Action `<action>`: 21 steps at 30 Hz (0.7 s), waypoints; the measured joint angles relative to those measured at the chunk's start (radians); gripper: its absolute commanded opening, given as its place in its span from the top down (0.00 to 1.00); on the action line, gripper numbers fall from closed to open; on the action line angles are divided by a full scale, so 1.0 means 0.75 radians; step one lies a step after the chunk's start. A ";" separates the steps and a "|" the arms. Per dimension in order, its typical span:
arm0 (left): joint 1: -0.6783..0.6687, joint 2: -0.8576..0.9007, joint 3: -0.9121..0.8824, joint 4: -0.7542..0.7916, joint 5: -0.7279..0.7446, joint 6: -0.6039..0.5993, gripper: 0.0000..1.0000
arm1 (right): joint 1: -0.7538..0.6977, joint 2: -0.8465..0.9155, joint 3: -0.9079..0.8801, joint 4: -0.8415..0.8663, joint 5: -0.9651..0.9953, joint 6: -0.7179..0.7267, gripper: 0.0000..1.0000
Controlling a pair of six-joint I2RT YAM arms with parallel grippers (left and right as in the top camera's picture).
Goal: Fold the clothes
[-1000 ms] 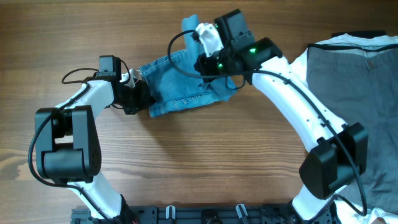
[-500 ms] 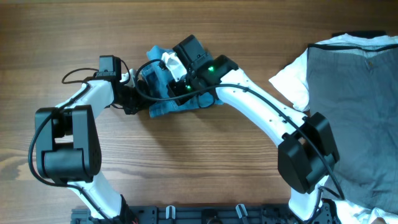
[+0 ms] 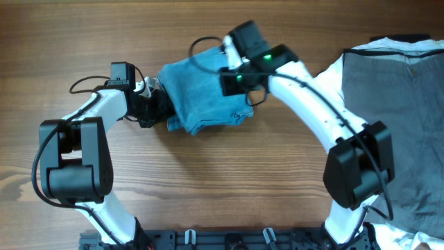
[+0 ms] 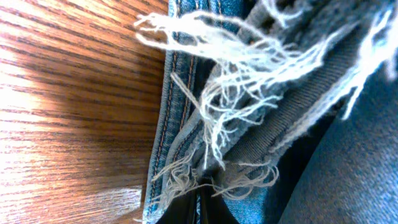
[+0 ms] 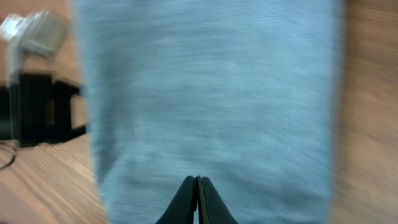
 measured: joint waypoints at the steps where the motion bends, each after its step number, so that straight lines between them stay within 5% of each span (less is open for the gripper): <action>1: 0.000 0.000 0.000 0.000 0.001 0.000 0.95 | -0.017 0.008 -0.040 0.010 -0.044 0.070 0.96; 7: 0.000 0.000 0.000 0.000 0.004 0.000 0.95 | 0.215 0.274 -0.207 0.287 -0.386 0.357 0.96; 13: -0.001 0.000 0.000 0.001 0.005 0.000 0.94 | 0.219 0.254 -0.179 0.366 -0.502 0.295 0.95; 15: -0.001 0.000 0.002 -0.006 0.007 0.000 0.77 | 0.149 0.154 -0.163 0.434 -0.480 0.232 0.95; 18: 0.034 -0.063 0.083 -0.283 0.074 0.057 0.60 | 0.113 0.063 -0.132 0.607 -0.440 0.122 0.90; 21: 0.070 -0.339 0.174 -0.243 0.074 0.080 0.67 | 0.089 0.067 -0.127 0.390 -0.180 0.328 0.90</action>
